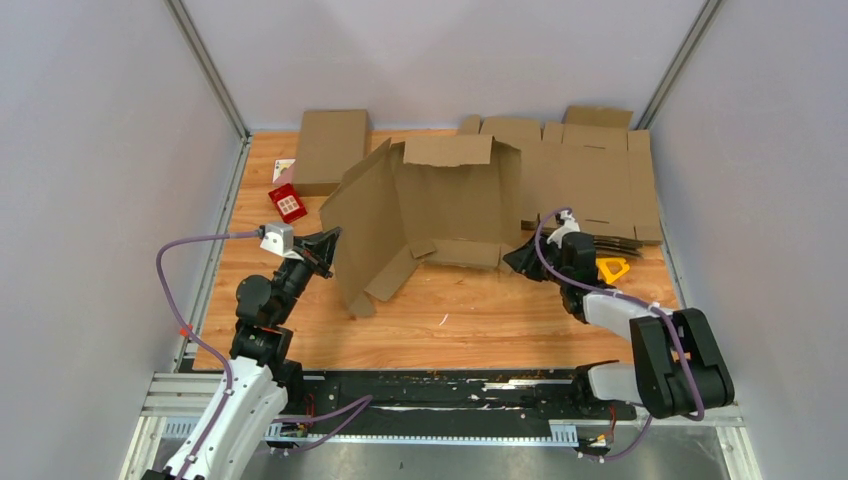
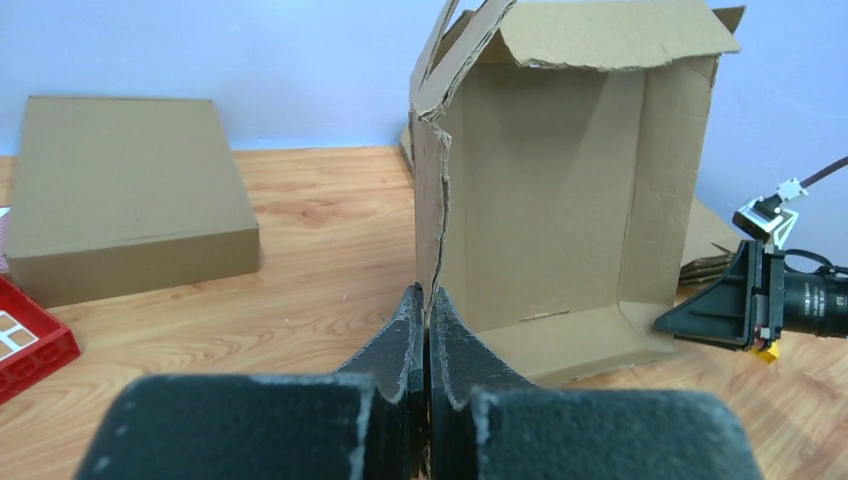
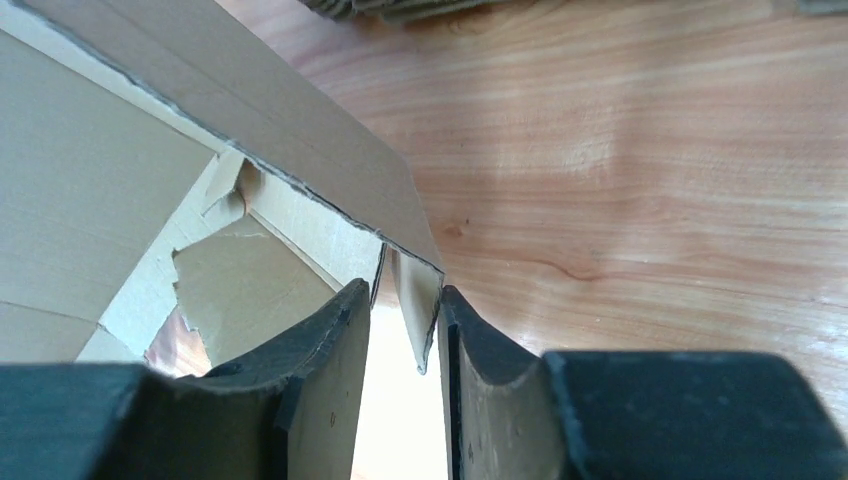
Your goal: Fold the paper box
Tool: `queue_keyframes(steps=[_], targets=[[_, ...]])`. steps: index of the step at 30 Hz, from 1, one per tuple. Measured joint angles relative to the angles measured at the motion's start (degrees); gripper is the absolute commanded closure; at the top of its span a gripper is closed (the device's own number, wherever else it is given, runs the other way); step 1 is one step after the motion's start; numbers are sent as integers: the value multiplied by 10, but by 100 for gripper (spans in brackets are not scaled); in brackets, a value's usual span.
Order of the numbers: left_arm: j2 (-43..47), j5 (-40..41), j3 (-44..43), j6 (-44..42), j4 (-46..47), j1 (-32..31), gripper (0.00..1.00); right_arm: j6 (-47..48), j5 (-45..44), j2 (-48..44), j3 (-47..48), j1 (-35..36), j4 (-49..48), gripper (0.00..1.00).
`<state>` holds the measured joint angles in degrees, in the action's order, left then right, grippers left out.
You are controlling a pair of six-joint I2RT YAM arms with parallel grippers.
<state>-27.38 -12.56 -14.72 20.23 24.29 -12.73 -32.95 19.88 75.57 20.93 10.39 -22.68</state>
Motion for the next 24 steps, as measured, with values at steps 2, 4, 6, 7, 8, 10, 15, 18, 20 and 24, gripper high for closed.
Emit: queue_keyframes(steps=[2, 4, 6, 7, 8, 10, 15, 18, 20, 24], targets=[[0, 0, 0, 0, 0, 0, 100, 0, -9, -14, 0, 0, 0, 67], [0, 0, 0, 0, 0, 0, 100, 0, -12, -16, 0, 0, -2, 67], [0, 0, 0, 0, 0, 0, 100, 0, -13, -10, 0, 0, -3, 65], [0, 0, 0, 0, 0, 0, 100, 0, -13, -3, 1, 0, -4, 65], [0, 0, 0, 0, 0, 0, 100, -1, -13, 5, 1, 0, -6, 64], [0, 0, 0, 0, 0, 0, 100, -2, -13, 25, 2, 0, -12, 63], [0, 0, 0, 0, 0, 0, 100, -7, -15, 57, 7, -1, -26, 46], [0, 0, 0, 0, 0, 0, 100, -13, -27, 71, 12, -1, -38, 40], [0, 0, 0, 0, 0, 0, 100, -13, -39, 76, 13, -1, -44, 40], [0, 0, 0, 0, 0, 0, 100, -14, -66, 77, 13, -1, -49, 40]])
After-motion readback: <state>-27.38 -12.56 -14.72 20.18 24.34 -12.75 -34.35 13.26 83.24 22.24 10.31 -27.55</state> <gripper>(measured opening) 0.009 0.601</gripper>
